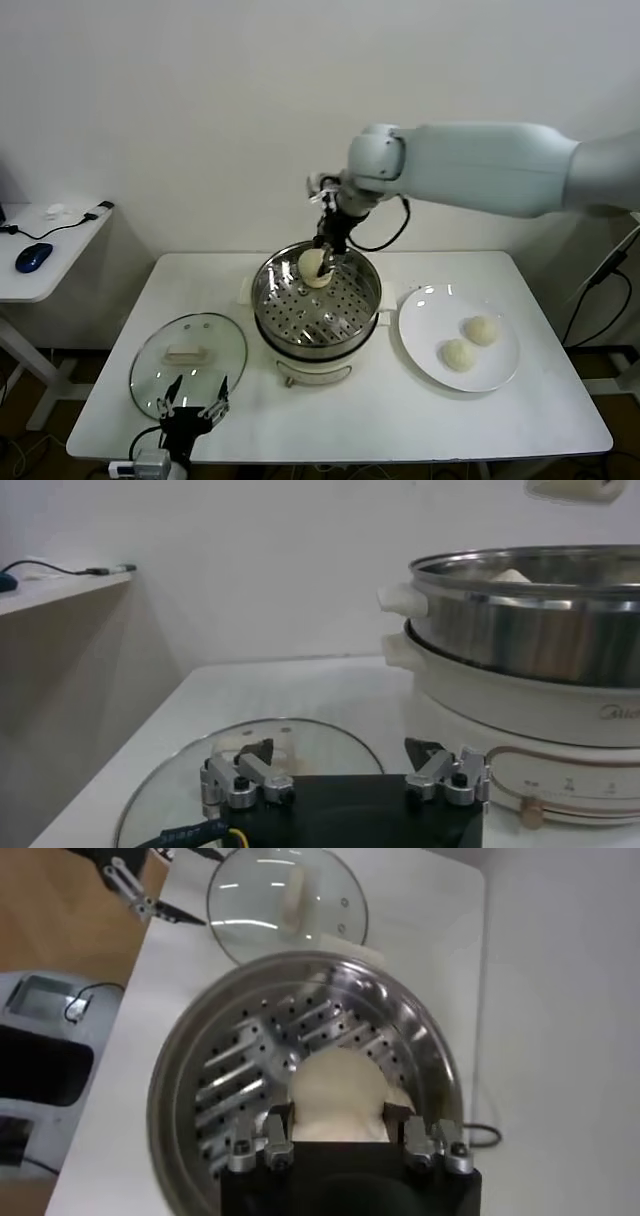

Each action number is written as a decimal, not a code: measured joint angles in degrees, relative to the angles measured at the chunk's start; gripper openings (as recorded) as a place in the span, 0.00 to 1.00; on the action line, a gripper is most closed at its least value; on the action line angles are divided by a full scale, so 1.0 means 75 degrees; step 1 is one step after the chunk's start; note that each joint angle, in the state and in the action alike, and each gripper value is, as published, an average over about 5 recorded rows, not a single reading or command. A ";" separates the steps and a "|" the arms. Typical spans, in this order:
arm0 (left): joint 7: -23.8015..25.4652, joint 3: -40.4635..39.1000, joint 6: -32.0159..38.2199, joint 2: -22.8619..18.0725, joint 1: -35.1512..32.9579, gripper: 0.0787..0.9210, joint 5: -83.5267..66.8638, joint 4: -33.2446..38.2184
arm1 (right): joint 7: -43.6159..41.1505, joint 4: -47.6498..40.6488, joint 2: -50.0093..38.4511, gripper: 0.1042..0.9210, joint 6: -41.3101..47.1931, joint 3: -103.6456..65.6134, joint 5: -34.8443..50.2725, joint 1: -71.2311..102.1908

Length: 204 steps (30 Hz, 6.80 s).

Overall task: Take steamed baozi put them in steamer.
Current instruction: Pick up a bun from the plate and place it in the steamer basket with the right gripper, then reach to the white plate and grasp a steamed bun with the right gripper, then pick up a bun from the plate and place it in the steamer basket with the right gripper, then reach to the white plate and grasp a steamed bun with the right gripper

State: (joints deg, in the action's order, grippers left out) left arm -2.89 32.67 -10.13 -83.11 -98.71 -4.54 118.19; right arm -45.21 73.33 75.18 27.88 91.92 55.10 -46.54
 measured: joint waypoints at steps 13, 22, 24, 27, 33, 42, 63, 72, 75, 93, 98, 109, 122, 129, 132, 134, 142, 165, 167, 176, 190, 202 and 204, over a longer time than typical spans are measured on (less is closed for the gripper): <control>0.0018 0.0022 -0.0030 -0.0022 0.0018 0.88 0.0000 -0.0050 | 0.0808 -0.0928 0.0924 0.61 0.0612 -0.0350 -0.0353 0.1415; 0.0021 0.0021 -0.0069 -0.0034 0.0047 0.88 0.0005 -0.0029 | 0.0809 -0.1063 0.0918 0.85 0.0526 -0.0542 -0.0480 0.1587; 0.0023 0.0021 -0.0071 -0.0034 0.0036 0.88 0.0011 -0.0007 | 0.0627 -0.0992 0.0798 0.87 0.0341 -0.0507 -0.0513 0.1446; 0.0025 0.0012 -0.0073 -0.0029 0.0013 0.88 0.0022 0.0021 | 0.0182 -0.0840 0.0483 0.88 -0.0077 -0.0355 -0.0563 0.1066; 0.0026 -0.0037 -0.0054 -0.0015 -0.0013 0.88 0.0043 0.0029 | -0.0902 -0.0390 -0.0694 0.88 -0.1046 0.0333 -0.0845 -0.0040; 0.0029 -0.0076 -0.0048 -0.0011 -0.0029 0.88 0.0102 0.0051 | -0.1686 0.0382 -0.2922 0.88 -0.1999 0.1531 -0.2025 -0.0850; -0.0003 -0.0013 0.0054 -0.0043 -0.0139 0.88 0.0129 -0.0121 | -0.1164 0.0008 -0.4643 0.88 -0.1680 -0.0046 -0.4357 0.2436; -0.0006 -0.0033 0.0064 -0.0043 -0.0129 0.88 0.0122 -0.0161 | -0.0834 -0.0215 -0.4593 0.88 -0.1391 -0.0792 -0.4741 0.3436; -0.0006 -0.0038 0.0050 -0.0042 -0.0118 0.88 0.0118 -0.0159 | -0.0763 -0.0265 -0.4584 0.86 -0.1338 -0.0967 -0.4846 0.3633; -0.0002 -0.0100 0.0035 -0.0042 -0.0160 0.88 0.0171 -0.0011 | -0.1288 -0.0189 -0.4558 0.73 -0.1936 -0.1138 -0.4607 0.2691; 0.0030 -0.0119 0.0003 -0.0042 -0.0160 0.88 0.0222 0.0070 | -0.1858 -0.0487 -0.3956 0.73 -0.2816 -0.0781 -0.4138 0.1300; 0.0028 -0.0075 -0.0004 -0.0039 -0.0183 0.88 0.0253 0.0122 | -0.2555 0.0032 -0.2042 0.73 -0.5243 -0.0553 -0.3712 -0.0493; 0.0005 -0.0071 0.0020 -0.0054 -0.0225 0.88 0.0303 0.0048 | -0.2260 0.0483 -0.0652 0.71 -0.7158 -0.0620 -0.5572 0.0325; -0.0015 -0.0050 0.0022 -0.0052 -0.0252 0.88 0.0303 0.0020 | -0.1913 0.0214 -0.0231 0.71 -0.7496 -0.0780 -0.6557 0.1112; -0.0019 -0.0042 0.0022 -0.0052 -0.0248 0.88 0.0300 0.0018 | -0.1787 0.0091 -0.0111 0.71 -0.7580 -0.0854 -0.6849 0.1375; -0.0020 -0.0044 0.0022 -0.0052 -0.0248 0.88 0.0297 0.0017 | -0.1726 0.0014 -0.0055 0.71 -0.7629 -0.0891 -0.6989 0.1513; -0.0013 -0.0037 -0.0001 -0.0053 -0.0271 0.88 0.0296 0.0057 | -0.1696 -0.0137 -0.0028 0.84 -0.7838 -0.0983 -0.7159 0.1681; 0.0060 -0.0063 -0.0030 -0.0065 -0.0252 0.88 0.0178 0.0274 | -0.2502 -0.1226 -0.2964 0.88 -0.5963 0.0661 -0.4686 -0.0350; 0.0076 -0.0061 -0.0045 -0.0084 -0.0269 0.88 0.0163 0.0308 | -0.2465 -0.1196 -0.3343 0.88 -0.5555 0.0758 -0.4603 -0.0252; 0.0096 -0.0027 -0.0061 -0.0142 -0.0339 0.88 0.0158 0.0345 | -0.2101 -0.1358 -0.4357 0.88 -0.4055 0.0278 -0.4746 0.1105; 0.0089 -0.0024 -0.0088 -0.0203 -0.0377 0.88 0.0202 0.0257 | -0.1544 -0.2209 -0.4499 0.88 -0.3015 -0.1615 -0.5597 0.3592; 0.0059 -0.0016 -0.0063 -0.0203 -0.0408 0.88 0.0231 0.0207 | -0.1286 -0.2852 -0.4141 0.82 -0.2860 -0.2789 -0.6006 0.4663; 0.0056 -0.0013 -0.0065 -0.0203 -0.0414 0.88 0.0232 0.0210 | -0.1298 -0.2877 -0.4132 0.76 -0.2835 -0.2870 -0.6042 0.4727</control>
State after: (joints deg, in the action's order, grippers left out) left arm -2.47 32.57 -10.62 -84.64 -101.81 -2.80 119.76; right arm -54.94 51.76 44.19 6.62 70.39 9.79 -11.09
